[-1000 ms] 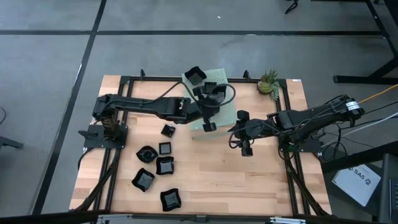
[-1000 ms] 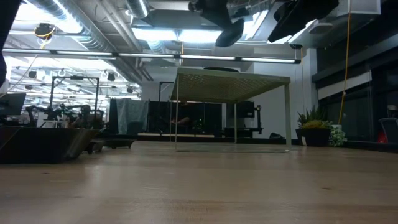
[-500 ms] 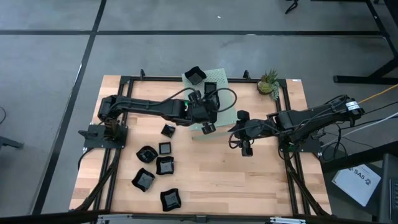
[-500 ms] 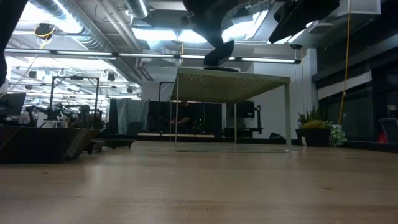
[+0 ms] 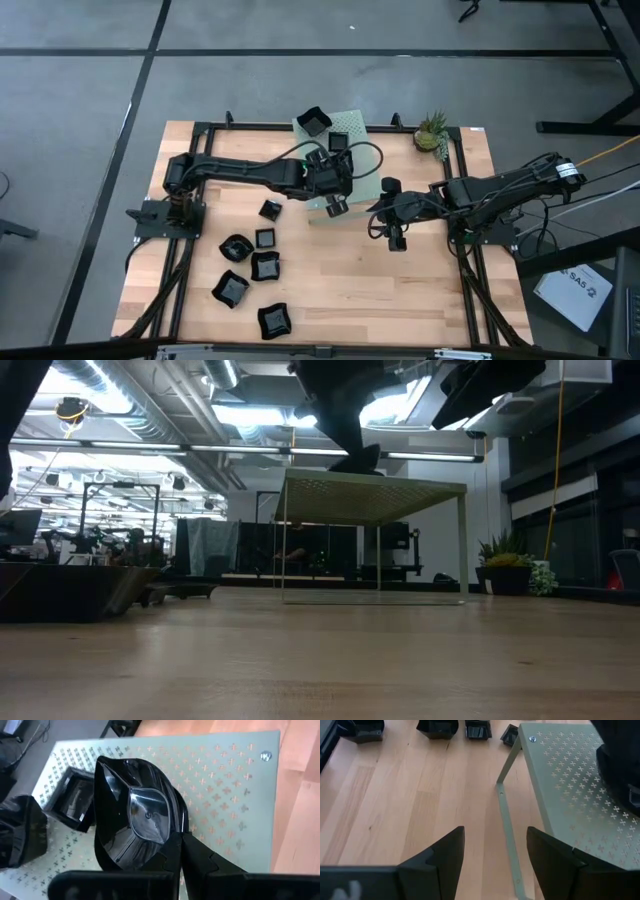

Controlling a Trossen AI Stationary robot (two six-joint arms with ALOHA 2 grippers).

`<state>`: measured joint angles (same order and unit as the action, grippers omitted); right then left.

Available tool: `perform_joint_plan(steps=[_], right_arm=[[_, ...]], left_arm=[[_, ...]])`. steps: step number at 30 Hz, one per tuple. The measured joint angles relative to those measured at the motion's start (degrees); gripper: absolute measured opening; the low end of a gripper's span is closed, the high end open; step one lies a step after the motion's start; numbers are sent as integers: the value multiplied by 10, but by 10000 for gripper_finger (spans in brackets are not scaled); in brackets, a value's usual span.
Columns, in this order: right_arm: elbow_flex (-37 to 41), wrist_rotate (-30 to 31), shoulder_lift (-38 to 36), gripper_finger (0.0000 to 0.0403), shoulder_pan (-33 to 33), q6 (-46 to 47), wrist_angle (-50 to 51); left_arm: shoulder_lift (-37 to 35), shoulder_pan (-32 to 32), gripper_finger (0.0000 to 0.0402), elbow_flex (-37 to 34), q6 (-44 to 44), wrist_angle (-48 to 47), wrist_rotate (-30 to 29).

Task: Pick & Place Mini shaped plates
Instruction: Stack the black leaf shaped plate on top of the black leaf shape plates on the shelf, then stack the black distorted square plate on top of the black distorted square plates on the shelf

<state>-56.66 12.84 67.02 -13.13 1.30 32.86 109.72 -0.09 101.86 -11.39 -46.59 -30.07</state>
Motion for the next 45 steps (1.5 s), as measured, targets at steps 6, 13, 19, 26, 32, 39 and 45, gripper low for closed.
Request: perform_joint_plan(steps=[6, 13, 19, 26, 32, 39, 45], right_arm=[[0, -9, 0, 212, 0, 2, 1], [0, -10, 0, 212, 0, 2, 19], [0, -10, 0, 212, 0, -1, 19], [0, -10, 0, 212, 0, -3, 19], [0, -9, 0, 212, 0, -6, 17], [0, -9, 0, 212, 0, -6, 18], [0, -9, 0, 212, 0, -18, 17]], left_arm=[[0, 3, 11, 0, -1, 1, -7], [0, 3, 46, 0, -1, 1, -24], [-7, 2, 77, 0, -13, 3, -36], [-30, -1, 93, 0, -14, 13, -30], [-42, -12, 89, 0, -10, 14, 8], [-76, -52, 88, 0, -8, -40, 90], [-104, -108, 90, 0, -55, -88, 102]])
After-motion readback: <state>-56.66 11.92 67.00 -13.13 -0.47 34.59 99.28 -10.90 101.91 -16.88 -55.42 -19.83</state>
